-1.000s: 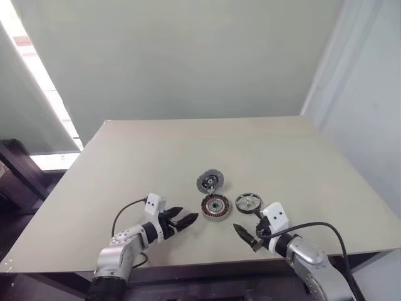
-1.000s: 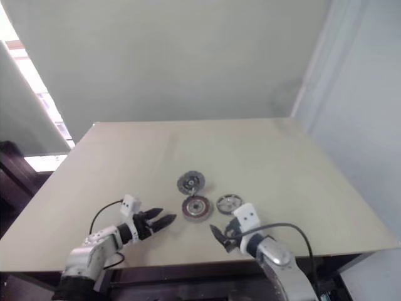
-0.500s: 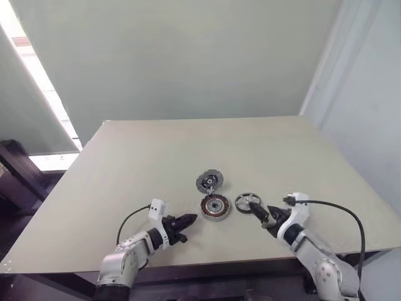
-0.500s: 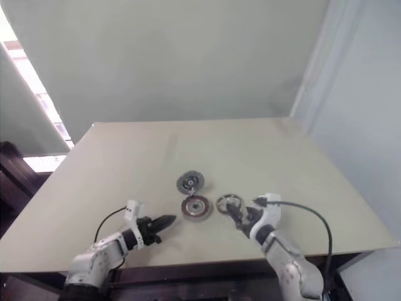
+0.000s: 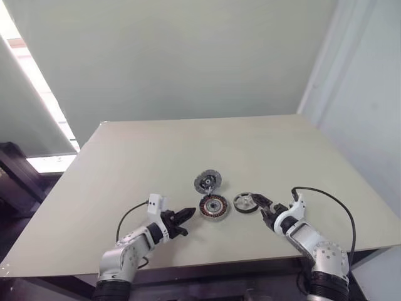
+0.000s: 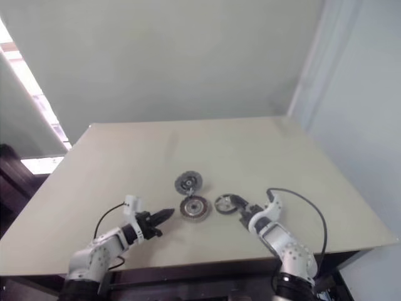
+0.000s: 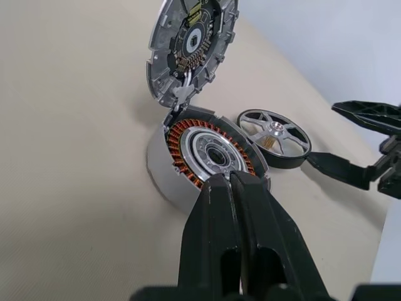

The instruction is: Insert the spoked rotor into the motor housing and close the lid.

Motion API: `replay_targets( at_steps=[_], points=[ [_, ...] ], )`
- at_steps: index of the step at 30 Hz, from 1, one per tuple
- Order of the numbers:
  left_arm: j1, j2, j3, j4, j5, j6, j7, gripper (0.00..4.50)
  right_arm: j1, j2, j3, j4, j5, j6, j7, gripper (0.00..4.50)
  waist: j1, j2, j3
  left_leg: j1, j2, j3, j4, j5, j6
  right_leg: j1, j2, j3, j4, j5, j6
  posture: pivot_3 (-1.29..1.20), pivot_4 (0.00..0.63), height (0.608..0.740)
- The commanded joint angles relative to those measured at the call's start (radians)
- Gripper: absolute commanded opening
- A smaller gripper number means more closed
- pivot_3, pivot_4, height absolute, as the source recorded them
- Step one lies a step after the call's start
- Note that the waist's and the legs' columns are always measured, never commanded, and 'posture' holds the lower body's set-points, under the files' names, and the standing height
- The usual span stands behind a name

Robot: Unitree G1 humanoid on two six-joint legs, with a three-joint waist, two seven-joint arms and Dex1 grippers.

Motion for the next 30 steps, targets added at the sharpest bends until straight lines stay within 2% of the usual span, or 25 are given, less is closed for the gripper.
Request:
replay_targets(
  at_steps=[1, 7, 9, 12, 20, 30],
  points=[
    [-0.018, 0.009, 0.013, -0.028, -0.007, -0.019, 0.001, 0.04, -0.038, 0.01, 0.009, 0.02, 0.047, 0.025, -0.005, 4.5, 0.0, 0.001, 0.0, 0.0, 0.0, 0.0, 0.0, 0.0, 0.0, 0.0, 0.0, 0.0, 0.0, 0.0, 0.0, 0.0, 0.0, 0.74],
    [-0.02, 0.013, 0.008, -0.026, -0.001, -0.027, 0.003, 0.04, -0.07, 0.017, 0.036, 0.07, 0.034, 0.029, -0.006, 4.5, 0.0, 0.002, 0.0, 0.0, 0.0, 0.0, -0.001, 0.0, 0.0, 0.0, 0.0, 0.0, -0.001, 0.0, 0.0, 0.0, 0.0, 0.74],
    [-0.017, 0.015, 0.005, -0.027, 0.002, -0.029, 0.004, 0.0, -0.077, 0.018, 0.041, 0.081, 0.027, 0.016, -0.006, 4.13, 0.0, 0.003, 0.0, 0.0, 0.0, 0.0, -0.001, 0.0, 0.0, 0.0, 0.0, 0.0, -0.001, 0.0, 0.0, 0.0, 0.0, 0.74],
    [-0.016, 0.017, 0.004, -0.026, 0.004, -0.032, 0.004, 0.0, -0.08, 0.018, 0.046, 0.087, 0.024, 0.0, -0.005, 3.27, 0.0, 0.003, 0.0, 0.0, 0.0, 0.0, -0.001, 0.0, 0.0, 0.0, 0.0, 0.0, -0.001, 0.0, 0.0, 0.0, 0.0, 0.74],
    [-0.015, 0.022, 0.005, -0.02, 0.01, -0.045, 0.007, 0.0, -0.07, 0.017, 0.044, 0.085, 0.029, -0.015, -0.011, 0.39, 0.0, 0.003, 0.0, -0.001, 0.0, 0.0, -0.002, 0.0, 0.0, -0.001, 0.0, 0.0, -0.002, 0.001, 0.001, 0.0, 0.0, 0.74],
    [-0.02, 0.019, 0.003, -0.006, 0.01, -0.062, 0.007, 0.0, -0.054, 0.024, 0.03, 0.038, 0.069, -0.046, 0.013, 0.35, 0.0, 0.004, 0.0, -0.001, 0.0, 0.0, -0.002, 0.0, 0.0, -0.001, 0.0, 0.0, -0.002, 0.001, 0.001, 0.0, 0.0, 0.74]
  ],
)
